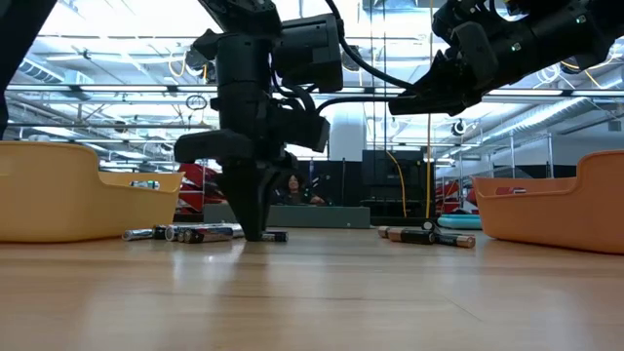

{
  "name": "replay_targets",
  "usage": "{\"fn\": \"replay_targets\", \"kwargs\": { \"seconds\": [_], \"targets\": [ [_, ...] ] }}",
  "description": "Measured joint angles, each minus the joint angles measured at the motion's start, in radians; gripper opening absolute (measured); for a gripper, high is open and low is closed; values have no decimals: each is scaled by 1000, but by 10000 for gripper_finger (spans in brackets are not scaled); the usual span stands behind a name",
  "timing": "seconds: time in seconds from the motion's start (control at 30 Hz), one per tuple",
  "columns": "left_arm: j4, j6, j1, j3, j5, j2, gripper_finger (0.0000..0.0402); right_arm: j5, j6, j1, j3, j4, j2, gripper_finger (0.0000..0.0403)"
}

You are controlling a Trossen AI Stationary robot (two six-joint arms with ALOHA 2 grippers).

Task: Sort batteries
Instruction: Put the silver battery into the yellow bin

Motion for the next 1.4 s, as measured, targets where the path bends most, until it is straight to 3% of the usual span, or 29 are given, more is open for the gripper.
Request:
{"fn": "replay_targets", "kwargs": {
  "seconds": [0.43,0.7,0.83,1.13,1.4],
  "targets": [
    [-28,-57,2,-2,-78,-94,22,25,-5,0,0,-11,0,98],
    [-248,-174,-6,-17,-15,-242,22,25,16,1,0,-42,0,98],
    [-356,-253,-9,-101,6,-380,22,25,24,11,0,-50,0,98],
    [-338,-443,22,-442,54,-679,22,46,35,27,0,-36,1,98],
    [-287,-509,88,-547,39,-681,22,41,33,27,0,8,1,98]
  ]
}}
